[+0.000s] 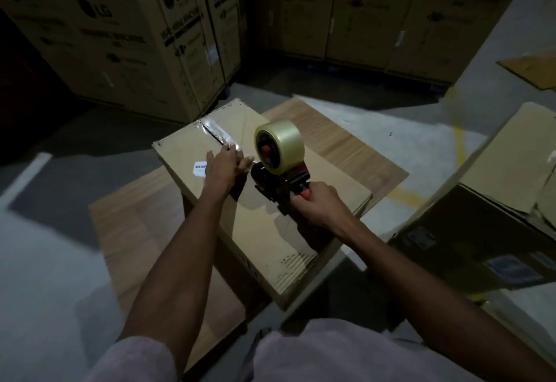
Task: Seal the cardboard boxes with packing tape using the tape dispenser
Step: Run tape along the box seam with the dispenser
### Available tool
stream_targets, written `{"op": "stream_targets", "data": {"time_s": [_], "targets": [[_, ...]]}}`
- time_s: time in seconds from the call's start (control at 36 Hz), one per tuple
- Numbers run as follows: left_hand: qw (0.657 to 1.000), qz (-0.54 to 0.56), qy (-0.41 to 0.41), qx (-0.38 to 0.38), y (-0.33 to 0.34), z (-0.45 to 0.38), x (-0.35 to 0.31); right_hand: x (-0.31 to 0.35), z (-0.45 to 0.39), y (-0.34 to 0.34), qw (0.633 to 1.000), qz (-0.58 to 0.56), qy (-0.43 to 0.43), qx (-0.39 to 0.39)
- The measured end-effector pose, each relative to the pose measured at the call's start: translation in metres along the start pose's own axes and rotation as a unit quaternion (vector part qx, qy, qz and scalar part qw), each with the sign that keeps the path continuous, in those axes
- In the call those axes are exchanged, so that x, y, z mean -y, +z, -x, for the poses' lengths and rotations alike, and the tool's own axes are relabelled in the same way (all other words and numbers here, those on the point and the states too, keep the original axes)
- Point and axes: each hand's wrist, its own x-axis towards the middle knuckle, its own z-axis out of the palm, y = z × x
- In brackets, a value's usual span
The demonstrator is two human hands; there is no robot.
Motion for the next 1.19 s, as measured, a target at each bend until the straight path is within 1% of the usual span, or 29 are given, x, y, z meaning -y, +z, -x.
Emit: {"op": "stream_targets", "data": {"time_s": [0.14, 0.19, 0.31, 0.5, 0.72, 0.81, 0.94, 1.11, 1.19], "targets": [[1.0, 0.003, -0.024, -0.014, -0.004, 0.005, -0.005, 0.004, 0.0, -0.008, 1.0, 0.025, -0.016, 0.01], [1.0, 0.002, -0.021, -0.022, -0.004, 0.007, -0.005, 0.005, 0.001, -0.012, 0.999, 0.034, -0.019, 0.016], [1.0, -0.009, -0.012, -0.015, 0.0, 0.004, -0.003, -0.004, 0.007, -0.022, 0.998, 0.054, -0.029, 0.029], [1.0, 0.001, 0.003, -0.027, 0.003, 0.002, -0.001, -0.03, 0.028, -0.026, 0.997, 0.055, -0.043, 0.014], [0.998, -0.061, 0.007, -0.01, 0.001, 0.006, -0.013, -0.039, 0.032, -0.016, 1.0, 0.018, -0.024, 0.0], [0.997, -0.071, 0.024, 0.001, -0.001, 0.007, -0.018, -0.041, 0.03, -0.017, 1.0, 0.013, -0.021, -0.006], [0.994, -0.087, 0.046, 0.05, -0.001, 0.015, -0.032, -0.038, 0.03, -0.017, 1.0, 0.008, -0.009, -0.004], [0.998, -0.036, 0.042, 0.01, 0.006, 0.029, -0.038, -0.031, 0.031, -0.018, 1.0, 0.016, 0.006, -0.005], [0.999, -0.04, 0.032, 0.003, 0.003, 0.033, -0.04, -0.029, 0.034, -0.018, 1.0, 0.014, 0.009, 0.004]]}}
